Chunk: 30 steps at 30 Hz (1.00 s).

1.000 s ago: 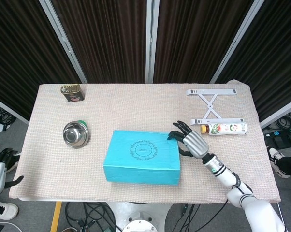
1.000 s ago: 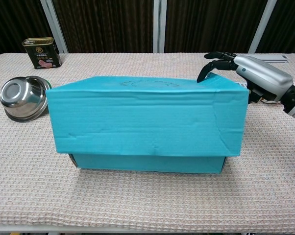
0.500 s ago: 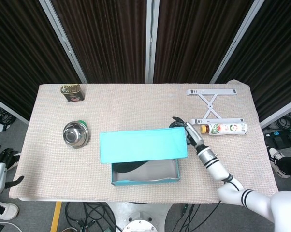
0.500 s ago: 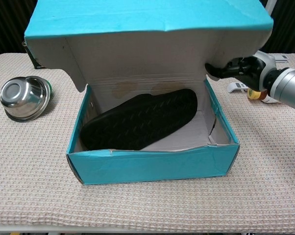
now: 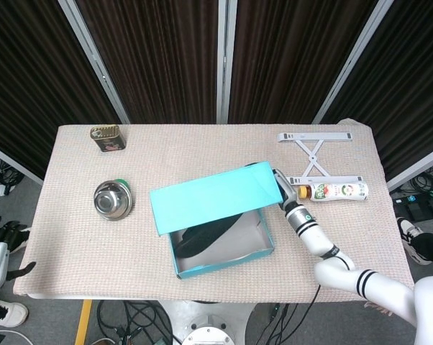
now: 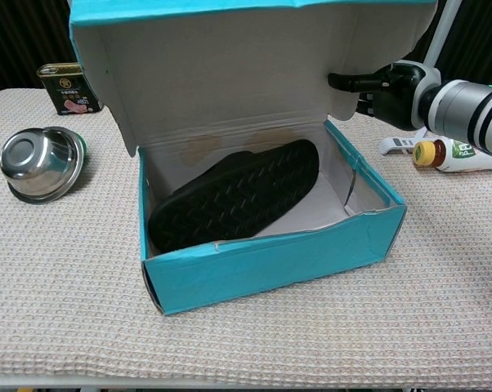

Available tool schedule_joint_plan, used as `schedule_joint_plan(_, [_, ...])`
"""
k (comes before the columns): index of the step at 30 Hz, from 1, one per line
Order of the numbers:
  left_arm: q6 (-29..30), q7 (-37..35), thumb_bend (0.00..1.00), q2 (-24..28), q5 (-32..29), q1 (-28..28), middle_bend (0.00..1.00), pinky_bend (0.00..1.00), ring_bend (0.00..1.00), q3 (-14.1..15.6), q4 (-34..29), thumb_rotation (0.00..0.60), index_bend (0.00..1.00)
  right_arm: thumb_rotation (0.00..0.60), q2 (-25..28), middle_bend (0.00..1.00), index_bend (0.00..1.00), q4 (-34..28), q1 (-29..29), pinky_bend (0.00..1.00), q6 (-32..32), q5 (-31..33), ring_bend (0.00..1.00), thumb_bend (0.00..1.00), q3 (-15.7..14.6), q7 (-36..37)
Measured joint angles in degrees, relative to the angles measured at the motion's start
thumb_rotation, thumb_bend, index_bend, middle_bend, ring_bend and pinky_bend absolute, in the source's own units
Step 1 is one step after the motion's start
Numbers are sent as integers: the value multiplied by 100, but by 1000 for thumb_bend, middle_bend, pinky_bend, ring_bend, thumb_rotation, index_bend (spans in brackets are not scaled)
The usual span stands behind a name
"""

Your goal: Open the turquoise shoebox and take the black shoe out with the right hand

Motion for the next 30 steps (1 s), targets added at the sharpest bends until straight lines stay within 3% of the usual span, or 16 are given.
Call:
schedule_joint_plan(5, [-23,-70,48,11,9,-11,182,104,32,-2,36,600,248,600,-14,72,0,-79,103,0,-429,689,0,166,396,-69])
schedule_joint_plan(11, [-11,-132,47,23,-1,18,181,104,32,10,69,600,248,600,29,32,0,-256,266,0,-655,1372,0,128,978,-376])
schedule_joint_plan(17, [5,-163,47,33,19,29,181,104,32,17,73,600,248,600,55,6,0,-307,502,0,-693,1810,0,123,1181,-948])
schedule_joint_plan(24, [66,-222,47,40,52,77,182,104,32,40,100,600,248,600,-14,0,0,-363,662,0,-156,2298,0,124,1174,-1948])
schedule_joint_plan(27, [59,-254,47,34,50,74,182,104,32,33,127,600,247,600,-65,0,0,-446,566,0,565,2136,0,124,1037,-2402])
schedule_joint_plan(30, [61,-269,47,24,64,60,181,104,32,17,148,600,248,600,-13,0,0,-578,419,0,1342,1585,0,99,746,-2830])
